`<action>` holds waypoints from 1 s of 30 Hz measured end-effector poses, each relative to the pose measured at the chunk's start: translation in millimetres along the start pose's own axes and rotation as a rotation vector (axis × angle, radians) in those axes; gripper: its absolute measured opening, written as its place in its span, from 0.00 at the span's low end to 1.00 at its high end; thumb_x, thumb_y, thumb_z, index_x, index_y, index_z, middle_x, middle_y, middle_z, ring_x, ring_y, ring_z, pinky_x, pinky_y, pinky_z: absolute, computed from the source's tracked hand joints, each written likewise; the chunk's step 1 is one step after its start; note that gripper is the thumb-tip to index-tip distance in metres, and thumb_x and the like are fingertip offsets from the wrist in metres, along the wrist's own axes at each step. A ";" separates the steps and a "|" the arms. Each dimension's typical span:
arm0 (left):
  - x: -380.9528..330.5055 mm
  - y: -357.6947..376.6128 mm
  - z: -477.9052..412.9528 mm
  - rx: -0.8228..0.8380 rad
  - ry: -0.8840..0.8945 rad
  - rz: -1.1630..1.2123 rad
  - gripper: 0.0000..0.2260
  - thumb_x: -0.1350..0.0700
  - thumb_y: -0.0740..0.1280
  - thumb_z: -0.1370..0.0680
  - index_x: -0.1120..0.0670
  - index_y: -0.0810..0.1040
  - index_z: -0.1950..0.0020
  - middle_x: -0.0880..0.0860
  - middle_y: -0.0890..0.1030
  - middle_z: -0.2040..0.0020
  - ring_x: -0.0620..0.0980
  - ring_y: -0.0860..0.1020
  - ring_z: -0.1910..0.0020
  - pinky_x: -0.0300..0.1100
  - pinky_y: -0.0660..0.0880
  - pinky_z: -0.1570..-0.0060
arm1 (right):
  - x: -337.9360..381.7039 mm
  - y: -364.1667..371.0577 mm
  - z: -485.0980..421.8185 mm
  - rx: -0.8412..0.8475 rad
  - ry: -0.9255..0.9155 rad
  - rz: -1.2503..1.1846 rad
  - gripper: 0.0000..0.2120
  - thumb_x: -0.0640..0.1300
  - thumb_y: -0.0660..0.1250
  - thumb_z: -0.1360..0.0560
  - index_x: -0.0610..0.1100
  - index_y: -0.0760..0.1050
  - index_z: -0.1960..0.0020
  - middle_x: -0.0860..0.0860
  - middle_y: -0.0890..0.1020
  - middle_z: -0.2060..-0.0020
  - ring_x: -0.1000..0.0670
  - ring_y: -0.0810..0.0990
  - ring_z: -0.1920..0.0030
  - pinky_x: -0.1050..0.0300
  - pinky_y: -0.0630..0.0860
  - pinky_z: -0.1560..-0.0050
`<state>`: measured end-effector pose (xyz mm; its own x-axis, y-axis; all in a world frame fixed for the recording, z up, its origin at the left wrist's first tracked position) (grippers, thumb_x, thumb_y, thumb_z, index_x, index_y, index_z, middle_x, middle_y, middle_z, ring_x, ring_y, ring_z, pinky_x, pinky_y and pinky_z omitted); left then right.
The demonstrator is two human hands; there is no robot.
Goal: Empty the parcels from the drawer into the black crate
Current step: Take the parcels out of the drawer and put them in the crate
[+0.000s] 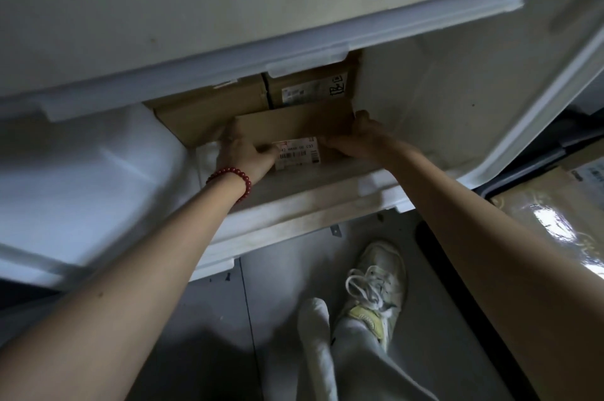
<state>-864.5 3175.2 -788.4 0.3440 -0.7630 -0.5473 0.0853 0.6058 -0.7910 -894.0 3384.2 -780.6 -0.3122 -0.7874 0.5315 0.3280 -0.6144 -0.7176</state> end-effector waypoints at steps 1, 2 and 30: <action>-3.2 -5.3 3.2 -0.015 0.004 0.035 0.34 0.44 0.66 0.23 0.59 0.57 0.25 0.60 0.73 0.35 0.59 0.74 0.39 0.42 0.70 0.48 | 0.8 -2.6 3.4 -0.013 -0.012 -0.035 0.43 0.60 0.69 0.28 0.38 0.54 0.26 0.39 0.67 0.30 0.40 0.69 0.32 0.54 0.67 0.40; -6.5 -11.3 7.6 -0.022 0.010 0.062 0.36 0.45 0.67 0.23 0.59 0.53 0.24 0.60 0.73 0.34 0.59 0.73 0.38 0.42 0.70 0.47 | 2.1 -6.0 8.4 -0.027 -0.024 -0.077 0.42 0.59 0.70 0.28 0.38 0.55 0.26 0.40 0.67 0.30 0.40 0.69 0.32 0.53 0.68 0.39; -45.2 -96.7 229.9 -0.075 0.188 0.414 0.42 0.43 0.79 0.38 0.46 0.61 0.30 0.49 0.74 0.34 0.47 0.72 0.36 0.37 0.66 0.44 | -54.1 -66.7 285.6 -0.470 -0.340 -0.587 0.39 0.40 0.81 0.37 0.50 0.67 0.32 0.61 0.74 0.44 0.62 0.72 0.46 0.78 0.67 0.51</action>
<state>-673.3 3202.9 -624.3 0.1582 -0.4919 -0.8562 -0.0937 0.8557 -0.5089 -644.4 3453.6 -632.9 -0.0053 -0.3631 0.9317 -0.2358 -0.9050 -0.3540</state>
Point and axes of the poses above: each hand's wrist, its own z-axis away from the middle knuckle, its own y-axis out of the palm, x = y × z, the point moved 5 cm from there along -z, towards the middle knuckle
